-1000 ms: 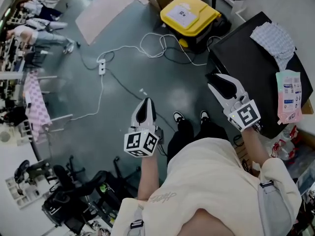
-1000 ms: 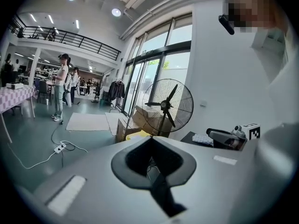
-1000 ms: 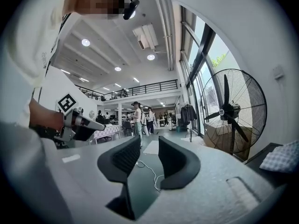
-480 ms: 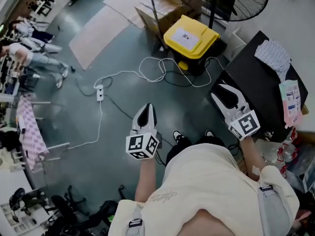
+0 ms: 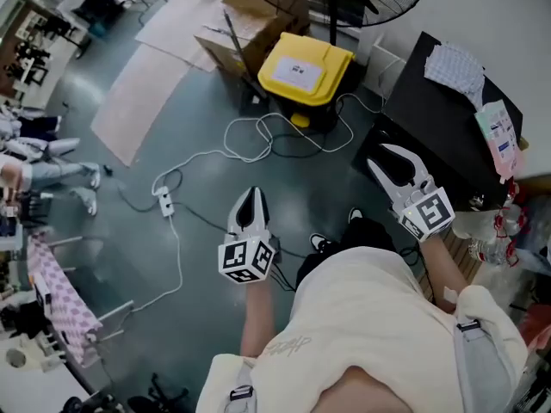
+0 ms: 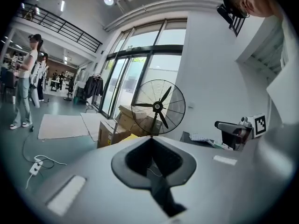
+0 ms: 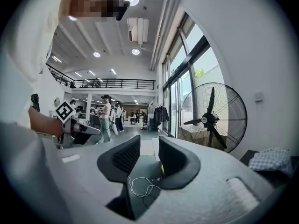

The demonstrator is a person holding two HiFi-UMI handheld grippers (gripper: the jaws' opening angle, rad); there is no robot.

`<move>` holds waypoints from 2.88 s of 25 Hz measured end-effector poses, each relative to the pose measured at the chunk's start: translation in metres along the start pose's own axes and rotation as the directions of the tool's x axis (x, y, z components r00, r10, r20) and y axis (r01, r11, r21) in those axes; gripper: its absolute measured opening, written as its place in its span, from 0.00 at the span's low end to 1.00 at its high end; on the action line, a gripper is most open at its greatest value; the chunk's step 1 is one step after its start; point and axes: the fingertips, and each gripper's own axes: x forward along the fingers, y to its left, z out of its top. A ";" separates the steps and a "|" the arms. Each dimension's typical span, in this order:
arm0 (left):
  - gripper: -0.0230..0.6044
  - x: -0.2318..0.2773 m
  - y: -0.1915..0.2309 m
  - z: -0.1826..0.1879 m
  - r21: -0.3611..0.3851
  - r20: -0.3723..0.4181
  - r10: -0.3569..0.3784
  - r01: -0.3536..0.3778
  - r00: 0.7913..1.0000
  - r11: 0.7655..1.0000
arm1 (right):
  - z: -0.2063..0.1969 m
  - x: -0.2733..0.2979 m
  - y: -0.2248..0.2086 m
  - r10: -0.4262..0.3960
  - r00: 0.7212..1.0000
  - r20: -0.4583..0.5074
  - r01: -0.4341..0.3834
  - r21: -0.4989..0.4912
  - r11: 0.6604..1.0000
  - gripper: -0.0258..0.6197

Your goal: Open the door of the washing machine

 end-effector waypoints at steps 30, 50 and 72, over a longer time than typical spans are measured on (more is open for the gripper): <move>0.07 0.267 -0.139 0.027 0.116 -0.220 -0.449 0.481 0.866 0.869 | -0.094 -0.025 -0.186 -0.411 0.902 -0.130 0.427 0.129 0.895 0.26; 0.07 0.311 -0.106 0.015 0.099 -0.351 -0.646 0.713 0.678 0.694 | -0.172 0.016 -0.126 -0.474 0.771 -0.426 0.559 0.094 0.824 0.29; 0.07 0.258 -0.104 -0.013 0.116 -0.435 -0.503 0.600 0.747 0.792 | -0.421 0.012 -0.106 -0.152 0.432 -0.889 -0.042 -0.188 0.981 0.35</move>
